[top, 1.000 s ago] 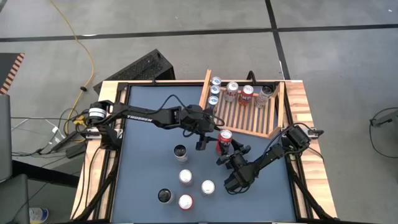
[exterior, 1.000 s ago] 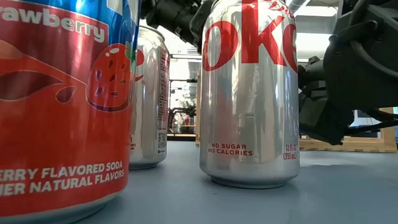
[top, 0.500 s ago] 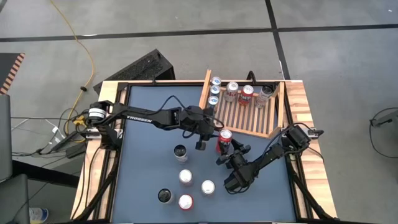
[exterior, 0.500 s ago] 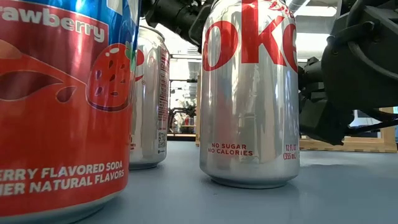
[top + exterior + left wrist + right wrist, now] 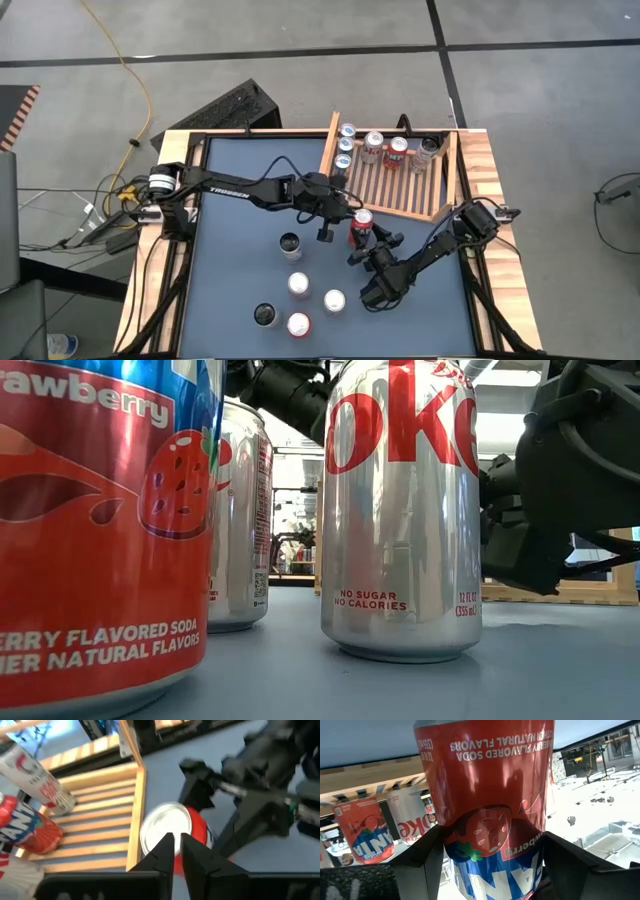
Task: Place canned beverage on shelf
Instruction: Put the top red soda can aligned with the other red soda can on the shelf
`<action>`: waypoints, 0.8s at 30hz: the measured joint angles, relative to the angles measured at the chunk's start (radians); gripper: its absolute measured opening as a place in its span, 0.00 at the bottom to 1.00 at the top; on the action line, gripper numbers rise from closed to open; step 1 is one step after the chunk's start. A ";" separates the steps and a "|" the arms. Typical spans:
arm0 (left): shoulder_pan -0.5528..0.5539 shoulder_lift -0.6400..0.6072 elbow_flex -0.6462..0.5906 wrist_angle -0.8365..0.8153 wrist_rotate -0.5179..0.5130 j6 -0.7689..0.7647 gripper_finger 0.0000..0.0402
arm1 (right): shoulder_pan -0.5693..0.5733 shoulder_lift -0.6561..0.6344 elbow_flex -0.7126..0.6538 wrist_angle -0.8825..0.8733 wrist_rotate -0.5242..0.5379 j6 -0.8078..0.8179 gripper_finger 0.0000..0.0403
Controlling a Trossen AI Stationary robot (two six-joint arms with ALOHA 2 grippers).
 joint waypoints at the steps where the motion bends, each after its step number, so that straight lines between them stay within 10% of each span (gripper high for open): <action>1: 0.000 0.002 -0.001 -0.004 0.002 0.008 0.08 | 0.000 0.000 0.000 0.002 -0.004 0.000 0.66; 18: 0.016 0.003 -0.001 -0.023 -0.019 -0.156 0.75 | 0.005 0.000 0.000 -0.004 0.055 0.024 0.66; 24: 0.114 0.003 -0.001 0.017 0.262 -0.373 0.82 | 0.032 0.000 0.001 -0.041 0.072 0.053 0.66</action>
